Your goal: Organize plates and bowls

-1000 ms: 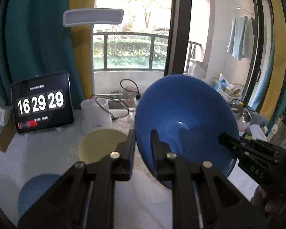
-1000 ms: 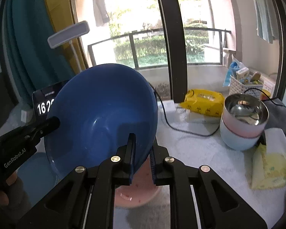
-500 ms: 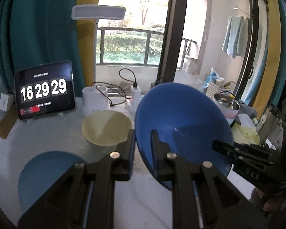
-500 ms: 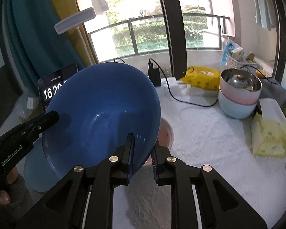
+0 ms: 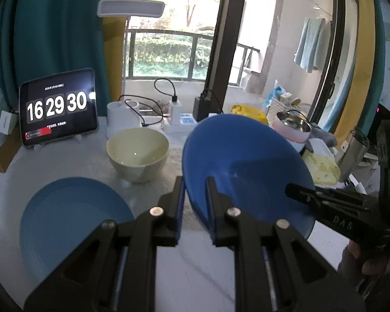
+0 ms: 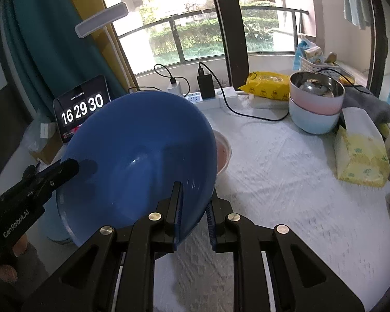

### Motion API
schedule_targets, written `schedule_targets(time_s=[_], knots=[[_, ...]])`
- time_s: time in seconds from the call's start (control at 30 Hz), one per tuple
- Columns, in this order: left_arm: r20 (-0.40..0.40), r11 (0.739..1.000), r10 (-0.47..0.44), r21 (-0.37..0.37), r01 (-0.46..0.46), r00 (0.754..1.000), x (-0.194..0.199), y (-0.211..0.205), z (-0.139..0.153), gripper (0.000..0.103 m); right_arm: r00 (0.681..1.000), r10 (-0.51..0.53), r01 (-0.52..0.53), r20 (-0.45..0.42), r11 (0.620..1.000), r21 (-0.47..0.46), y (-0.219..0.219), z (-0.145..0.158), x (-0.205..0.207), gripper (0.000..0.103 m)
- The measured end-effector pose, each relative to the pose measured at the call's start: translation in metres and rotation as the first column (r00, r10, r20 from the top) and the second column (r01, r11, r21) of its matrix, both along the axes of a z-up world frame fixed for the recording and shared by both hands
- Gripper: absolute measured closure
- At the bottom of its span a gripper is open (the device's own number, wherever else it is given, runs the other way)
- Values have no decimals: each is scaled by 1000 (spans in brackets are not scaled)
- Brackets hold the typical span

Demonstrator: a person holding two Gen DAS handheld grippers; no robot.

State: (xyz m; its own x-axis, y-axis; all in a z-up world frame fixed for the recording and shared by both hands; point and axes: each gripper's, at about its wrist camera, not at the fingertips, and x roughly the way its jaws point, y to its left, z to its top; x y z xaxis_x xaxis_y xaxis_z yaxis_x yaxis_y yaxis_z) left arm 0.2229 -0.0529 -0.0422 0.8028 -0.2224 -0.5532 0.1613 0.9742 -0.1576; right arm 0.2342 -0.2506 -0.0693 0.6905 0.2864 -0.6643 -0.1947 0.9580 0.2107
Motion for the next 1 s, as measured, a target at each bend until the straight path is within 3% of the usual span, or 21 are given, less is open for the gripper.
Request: schedule_targets(time_s=[0.67, 0.83, 1.0], knots=[[-119, 999, -44, 8, 46, 992, -24, -2, -29, 87, 989, 15, -15, -147, 1000, 3, -2, -34, -29, 81], [-161, 998, -60, 28, 65, 985, -21, -6, -42, 86, 983, 14, -13, -184, 1000, 7, -3, -43, -26, 72], [-171, 998, -59, 28, 65, 984, -16, -4, -45, 86, 984, 12, -8, -179, 1000, 23, -2, -43, -24, 71]])
